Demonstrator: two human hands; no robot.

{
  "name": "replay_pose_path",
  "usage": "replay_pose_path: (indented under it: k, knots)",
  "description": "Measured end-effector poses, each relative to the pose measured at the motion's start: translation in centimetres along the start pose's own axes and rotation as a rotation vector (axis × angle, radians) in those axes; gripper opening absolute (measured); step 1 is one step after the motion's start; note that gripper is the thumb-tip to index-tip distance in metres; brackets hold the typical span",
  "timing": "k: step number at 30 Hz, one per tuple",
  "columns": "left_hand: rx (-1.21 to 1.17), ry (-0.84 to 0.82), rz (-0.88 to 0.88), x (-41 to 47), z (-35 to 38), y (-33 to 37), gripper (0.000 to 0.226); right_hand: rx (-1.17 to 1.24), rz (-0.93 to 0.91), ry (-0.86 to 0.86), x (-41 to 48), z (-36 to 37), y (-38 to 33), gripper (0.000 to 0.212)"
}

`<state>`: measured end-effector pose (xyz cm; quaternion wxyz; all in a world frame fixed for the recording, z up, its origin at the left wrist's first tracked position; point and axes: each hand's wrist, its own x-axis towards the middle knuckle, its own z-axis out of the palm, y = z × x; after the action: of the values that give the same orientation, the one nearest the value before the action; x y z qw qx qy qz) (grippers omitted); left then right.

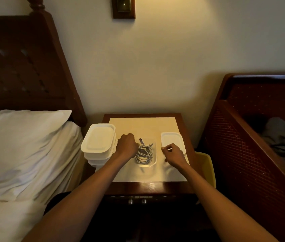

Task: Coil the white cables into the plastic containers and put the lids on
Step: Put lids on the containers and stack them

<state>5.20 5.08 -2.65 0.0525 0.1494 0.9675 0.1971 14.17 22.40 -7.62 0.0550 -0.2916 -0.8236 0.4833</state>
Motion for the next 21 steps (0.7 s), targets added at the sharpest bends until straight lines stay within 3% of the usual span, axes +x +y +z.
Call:
replay_pose_path:
  k: [5,8,14,21]
  knots:
    - [-0.14,0.045,0.121,1.4,0.7,3.1,0.025,-0.093,0.009,0.191,2.6,-2.9,0.8,0.012]
    - [-0.204,0.044,0.111,2.3,2.3,4.9,0.023,-0.178,0.028,0.246,4.1,-4.0,1.5,0.021]
    - [-0.321,0.027,0.124,3.6,5.4,7.1,0.023,-0.255,0.089,0.234,6.4,-3.7,3.6,0.034]
    - [-0.397,0.054,0.143,4.4,5.8,6.3,0.021,-0.256,0.036,0.287,7.2,-3.2,3.8,0.021]
